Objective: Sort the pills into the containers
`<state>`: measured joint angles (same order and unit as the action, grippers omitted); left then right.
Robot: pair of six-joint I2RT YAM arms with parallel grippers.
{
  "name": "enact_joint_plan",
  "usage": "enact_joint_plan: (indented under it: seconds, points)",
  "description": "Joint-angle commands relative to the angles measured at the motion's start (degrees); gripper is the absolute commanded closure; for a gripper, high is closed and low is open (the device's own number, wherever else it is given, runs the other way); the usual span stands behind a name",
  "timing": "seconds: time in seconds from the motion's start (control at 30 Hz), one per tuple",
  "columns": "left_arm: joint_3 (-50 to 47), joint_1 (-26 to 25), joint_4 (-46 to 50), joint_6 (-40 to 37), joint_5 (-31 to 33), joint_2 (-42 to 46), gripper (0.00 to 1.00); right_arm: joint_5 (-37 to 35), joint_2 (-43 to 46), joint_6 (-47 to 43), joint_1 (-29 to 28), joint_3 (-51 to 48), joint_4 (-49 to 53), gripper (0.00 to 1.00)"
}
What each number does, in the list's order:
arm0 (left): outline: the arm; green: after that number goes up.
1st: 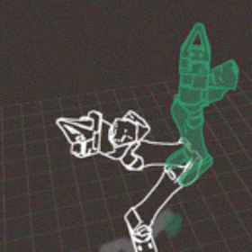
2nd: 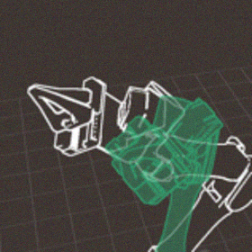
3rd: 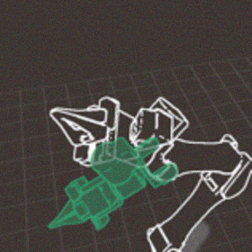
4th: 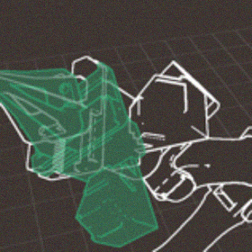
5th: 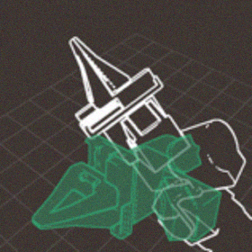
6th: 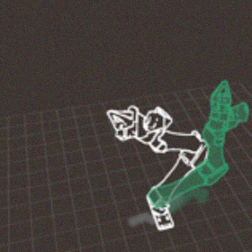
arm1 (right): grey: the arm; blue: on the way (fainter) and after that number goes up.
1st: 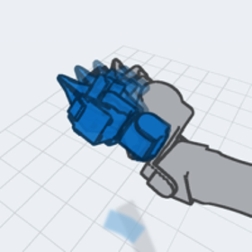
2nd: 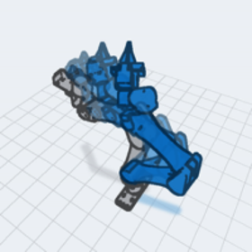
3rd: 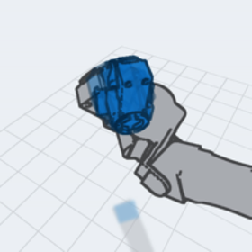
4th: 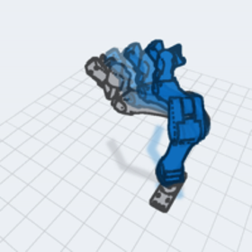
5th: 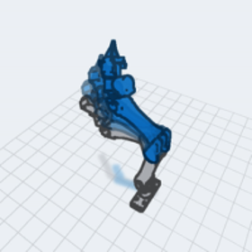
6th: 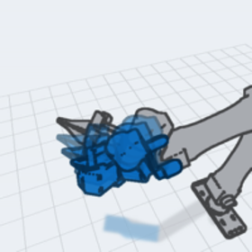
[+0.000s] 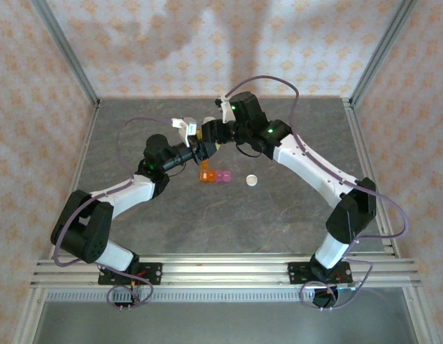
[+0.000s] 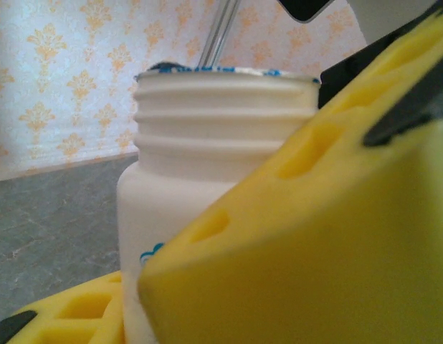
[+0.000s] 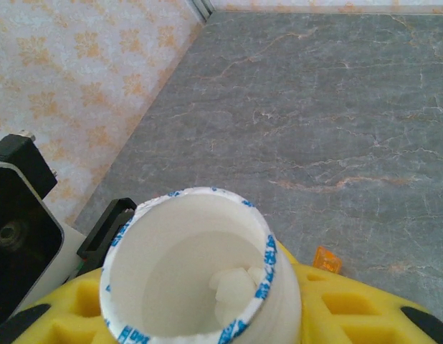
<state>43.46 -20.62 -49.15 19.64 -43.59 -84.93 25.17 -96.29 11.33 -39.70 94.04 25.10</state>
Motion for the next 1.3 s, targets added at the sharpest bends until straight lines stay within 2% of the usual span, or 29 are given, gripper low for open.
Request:
enact_joint_plan:
  seconds: [0.0,0.13,0.3,0.47,1.27]
  points:
    - [0.79,0.20,-2.32,0.27,0.77,-1.04,0.75,0.29,2.35,1.04,-0.53,0.17,-1.11,0.66]
    - [1.18,0.23,-1.60,0.03,0.71,-0.86,0.84,-1.18,2.18,1.52,-0.51,1.25,-1.11,0.61]
    - [1.35,0.23,-0.23,-0.96,0.63,-0.37,0.93,-3.03,1.81,2.14,-0.51,2.79,-1.09,0.46]
    - [1.44,0.23,0.94,-1.82,0.34,0.01,0.95,-4.10,1.17,2.66,-0.40,4.77,-1.03,0.35]
    - [3.26,0.23,6.49,-5.49,-0.22,2.10,0.96,-2.03,-1.88,3.93,0.59,4.35,-0.31,0.35]
